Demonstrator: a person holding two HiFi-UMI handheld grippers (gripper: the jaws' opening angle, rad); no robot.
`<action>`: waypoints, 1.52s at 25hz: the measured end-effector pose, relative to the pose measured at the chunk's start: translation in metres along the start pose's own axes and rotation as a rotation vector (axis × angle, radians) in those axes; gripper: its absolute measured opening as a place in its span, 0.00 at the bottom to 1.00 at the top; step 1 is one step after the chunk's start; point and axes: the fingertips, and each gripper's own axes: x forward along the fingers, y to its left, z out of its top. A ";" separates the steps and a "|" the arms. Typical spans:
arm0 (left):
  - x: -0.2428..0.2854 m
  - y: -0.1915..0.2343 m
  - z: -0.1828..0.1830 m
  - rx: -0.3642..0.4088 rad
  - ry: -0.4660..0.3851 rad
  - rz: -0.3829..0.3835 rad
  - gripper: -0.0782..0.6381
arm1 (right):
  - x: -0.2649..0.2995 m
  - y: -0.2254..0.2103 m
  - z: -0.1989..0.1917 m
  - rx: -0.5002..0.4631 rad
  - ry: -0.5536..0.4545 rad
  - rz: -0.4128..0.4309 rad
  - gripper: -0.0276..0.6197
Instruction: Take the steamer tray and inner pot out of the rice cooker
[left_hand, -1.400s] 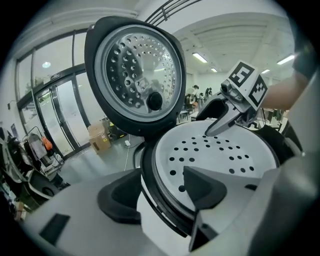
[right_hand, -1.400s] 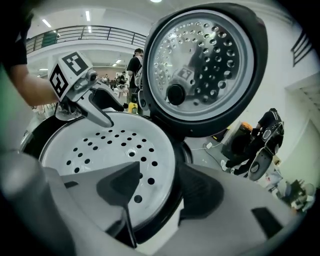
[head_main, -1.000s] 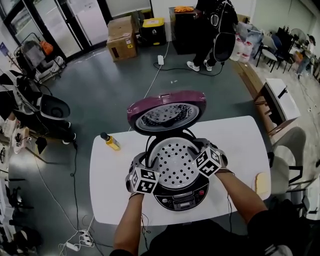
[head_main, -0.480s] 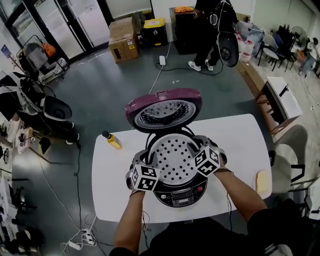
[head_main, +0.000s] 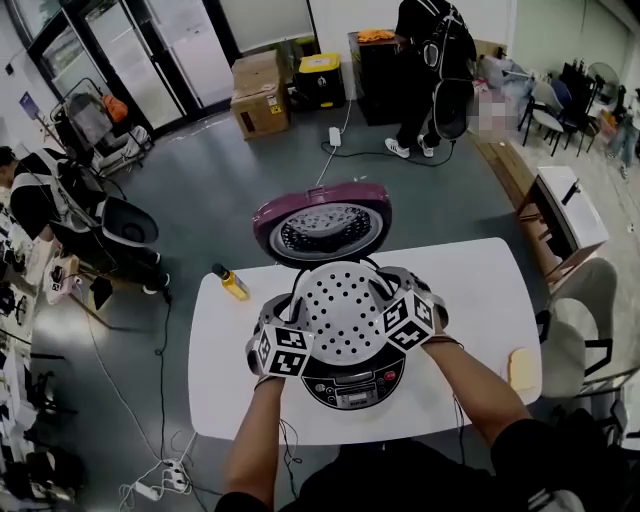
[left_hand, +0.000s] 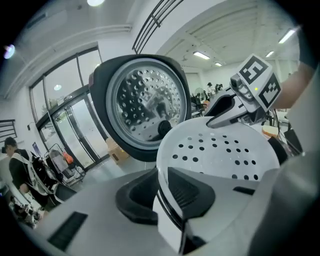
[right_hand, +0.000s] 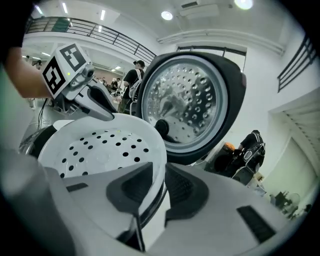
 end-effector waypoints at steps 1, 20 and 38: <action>-0.006 0.002 0.006 0.002 -0.010 0.014 0.20 | -0.006 -0.004 0.007 -0.003 -0.018 -0.010 0.16; -0.142 0.073 0.008 -0.032 -0.134 0.178 0.19 | -0.073 0.044 0.143 -0.073 -0.219 -0.063 0.14; -0.228 0.186 -0.178 -0.165 -0.038 0.211 0.18 | 0.010 0.240 0.239 -0.103 -0.182 0.070 0.14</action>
